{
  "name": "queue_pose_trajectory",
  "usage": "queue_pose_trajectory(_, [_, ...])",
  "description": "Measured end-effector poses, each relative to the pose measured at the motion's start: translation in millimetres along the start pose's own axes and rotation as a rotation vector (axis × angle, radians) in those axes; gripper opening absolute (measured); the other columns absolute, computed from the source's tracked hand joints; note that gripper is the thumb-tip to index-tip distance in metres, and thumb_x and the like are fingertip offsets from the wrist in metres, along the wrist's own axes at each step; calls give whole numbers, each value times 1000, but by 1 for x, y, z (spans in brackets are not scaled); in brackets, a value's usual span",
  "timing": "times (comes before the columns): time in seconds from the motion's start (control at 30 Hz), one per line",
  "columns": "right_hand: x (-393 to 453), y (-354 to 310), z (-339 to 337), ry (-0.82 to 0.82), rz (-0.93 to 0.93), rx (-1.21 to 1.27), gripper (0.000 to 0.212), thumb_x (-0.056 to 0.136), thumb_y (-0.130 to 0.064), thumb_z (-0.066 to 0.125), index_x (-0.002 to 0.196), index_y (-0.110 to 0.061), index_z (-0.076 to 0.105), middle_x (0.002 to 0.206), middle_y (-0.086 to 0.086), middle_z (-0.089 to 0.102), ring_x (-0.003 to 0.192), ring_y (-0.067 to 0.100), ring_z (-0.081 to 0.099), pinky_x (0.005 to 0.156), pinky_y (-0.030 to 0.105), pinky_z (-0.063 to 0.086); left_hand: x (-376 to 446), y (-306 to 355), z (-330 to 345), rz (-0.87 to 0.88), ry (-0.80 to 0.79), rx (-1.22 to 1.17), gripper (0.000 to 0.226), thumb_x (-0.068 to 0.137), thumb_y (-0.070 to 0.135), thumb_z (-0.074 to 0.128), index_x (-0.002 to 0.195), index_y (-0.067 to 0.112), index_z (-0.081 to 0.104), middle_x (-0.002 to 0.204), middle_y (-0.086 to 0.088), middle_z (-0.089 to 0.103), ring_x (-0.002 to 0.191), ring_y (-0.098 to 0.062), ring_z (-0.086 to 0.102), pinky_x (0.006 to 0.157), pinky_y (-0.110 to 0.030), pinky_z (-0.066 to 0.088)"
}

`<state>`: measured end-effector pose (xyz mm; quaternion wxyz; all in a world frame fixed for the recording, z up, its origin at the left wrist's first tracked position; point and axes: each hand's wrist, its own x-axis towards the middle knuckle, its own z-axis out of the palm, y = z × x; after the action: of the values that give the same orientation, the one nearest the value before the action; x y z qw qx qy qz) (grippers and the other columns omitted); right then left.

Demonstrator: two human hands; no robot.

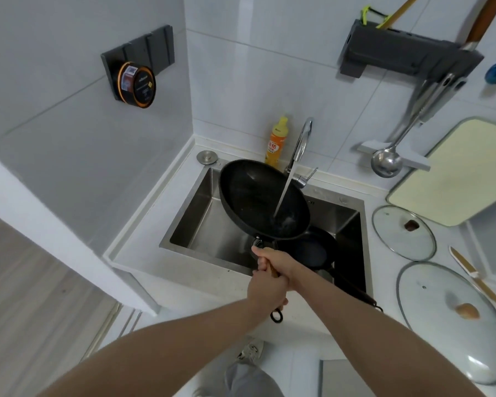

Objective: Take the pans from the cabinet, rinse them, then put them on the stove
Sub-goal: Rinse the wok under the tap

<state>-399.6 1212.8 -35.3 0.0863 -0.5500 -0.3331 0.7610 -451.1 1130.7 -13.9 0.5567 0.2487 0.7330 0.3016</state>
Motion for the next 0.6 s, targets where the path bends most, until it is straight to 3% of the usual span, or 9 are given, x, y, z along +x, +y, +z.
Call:
queue_pose_trajectory(0.1, [-1, -17, 2, 50, 89, -21, 45, 91, -36, 68, 53, -19, 51, 54, -4, 51, 50, 9, 49, 70, 26, 48, 5, 24, -14, -104, -105, -110, 52, 82, 11, 51, 133, 7, 47, 75, -8, 63, 58, -16, 61, 53, -25, 53])
queue_pose_trajectory(0.13, [-1, -22, 4, 62, 126, -65, 43, 91, -39, 67, 56, -19, 53, 57, -3, 52, 53, 10, 50, 67, 26, 46, 6, 31, -19, -139, -163, -171, 59, 78, 8, 50, 136, 12, 46, 72, -7, 59, 58, -16, 57, 50, -23, 50])
queue_pose_trajectory(0.2, [-5, -30, 8, 51, 192, -187, 34, 94, -42, 58, 71, -18, 54, 69, 2, 54, 61, 14, 55, 64, 25, 47, 6, 42, -30, -217, -252, -260, 49, 76, 6, 48, 124, 15, 53, 71, -4, 53, 59, -13, 52, 44, -19, 44])
queue_pose_trajectory(0.3, [-12, -35, 10, 61, 170, -223, 20, 101, -21, 44, 85, -12, 52, 80, 7, 50, 66, 18, 51, 62, 27, 44, 3, 47, -39, -350, -365, -412, 12, 79, 8, 53, 89, 14, 57, 67, 2, 55, 58, -7, 53, 47, -19, 45])
queue_pose_trajectory(0.33, [-13, -34, 7, 85, 163, -236, 16, 101, -16, 43, 89, -11, 53, 84, 8, 52, 70, 19, 51, 65, 29, 44, 1, 44, -38, -378, -396, -474, 7, 81, 9, 55, 83, 15, 57, 63, 4, 55, 57, -5, 52, 49, -18, 45])
queue_pose_trajectory(0.4, [-17, -30, 0, 94, 223, -269, 17, 100, -24, 52, 97, -9, 58, 98, 13, 64, 81, 23, 63, 73, 30, 53, -3, 35, -31, -405, -435, -599, 7, 84, 9, 56, 81, 15, 56, 59, 5, 55, 53, -4, 53, 50, -16, 46])
queue_pose_trajectory(0.43, [-16, -26, -4, 110, 244, -290, 21, 97, -29, 58, 89, -9, 61, 97, 13, 67, 80, 21, 66, 72, 28, 56, -5, 29, -25, -406, -440, -642, 9, 85, 8, 56, 83, 16, 54, 58, 6, 55, 51, -3, 53, 47, -17, 46])
queue_pose_trajectory(0.5, [-12, -18, -15, 179, 180, -305, 32, 92, -30, 67, 67, -11, 58, 69, 7, 65, 56, 15, 61, 57, 25, 53, -9, 19, -8, -390, -433, -690, 14, 84, 4, 54, 85, 17, 48, 56, 4, 53, 46, -4, 53, 42, -17, 45])
queue_pose_trajectory(0.6, [-10, -6, -26, 237, 57, -340, 36, 86, -34, 75, 64, -10, 59, 53, 2, 58, 44, 12, 55, 53, 26, 48, -7, 7, 16, -299, -359, -614, 10, 84, 3, 51, 84, 12, 47, 54, -1, 50, 42, -10, 49, 41, -20, 41])
